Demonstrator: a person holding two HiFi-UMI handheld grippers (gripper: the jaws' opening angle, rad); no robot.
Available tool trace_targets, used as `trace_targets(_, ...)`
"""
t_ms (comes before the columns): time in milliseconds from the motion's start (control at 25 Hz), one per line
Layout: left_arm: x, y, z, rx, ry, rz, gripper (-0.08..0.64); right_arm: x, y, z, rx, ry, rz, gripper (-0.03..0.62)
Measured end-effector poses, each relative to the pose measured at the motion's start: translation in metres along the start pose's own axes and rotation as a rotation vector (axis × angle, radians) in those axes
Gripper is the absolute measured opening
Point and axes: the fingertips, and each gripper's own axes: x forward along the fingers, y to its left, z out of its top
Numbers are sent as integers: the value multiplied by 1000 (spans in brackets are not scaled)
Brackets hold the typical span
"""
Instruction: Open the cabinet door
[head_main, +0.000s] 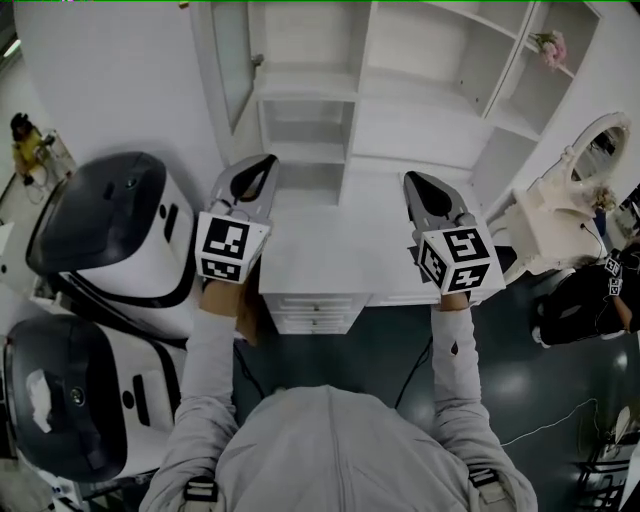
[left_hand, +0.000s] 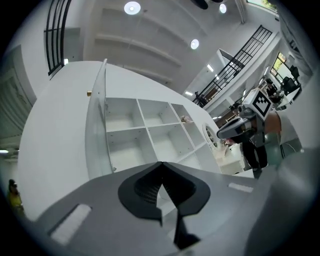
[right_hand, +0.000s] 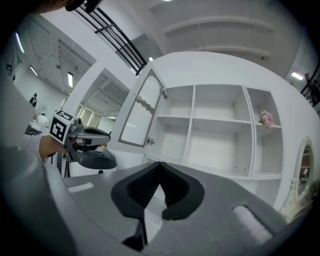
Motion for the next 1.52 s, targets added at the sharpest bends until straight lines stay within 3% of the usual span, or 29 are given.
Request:
trace_targets(160, -6, -32, -8, -59, 3, -25, 17, -27, -7, -18, 8, 1, -18, 2)
trace_targets(480, -19, -74, -35, -27, 86, -77, 17, -50, -5, -53, 55, 55, -16, 2)
trace_targets(1520, -4, -90, -50, -70, 87, -130, 17, -38, 12, -72, 42, 116, 13, 0)
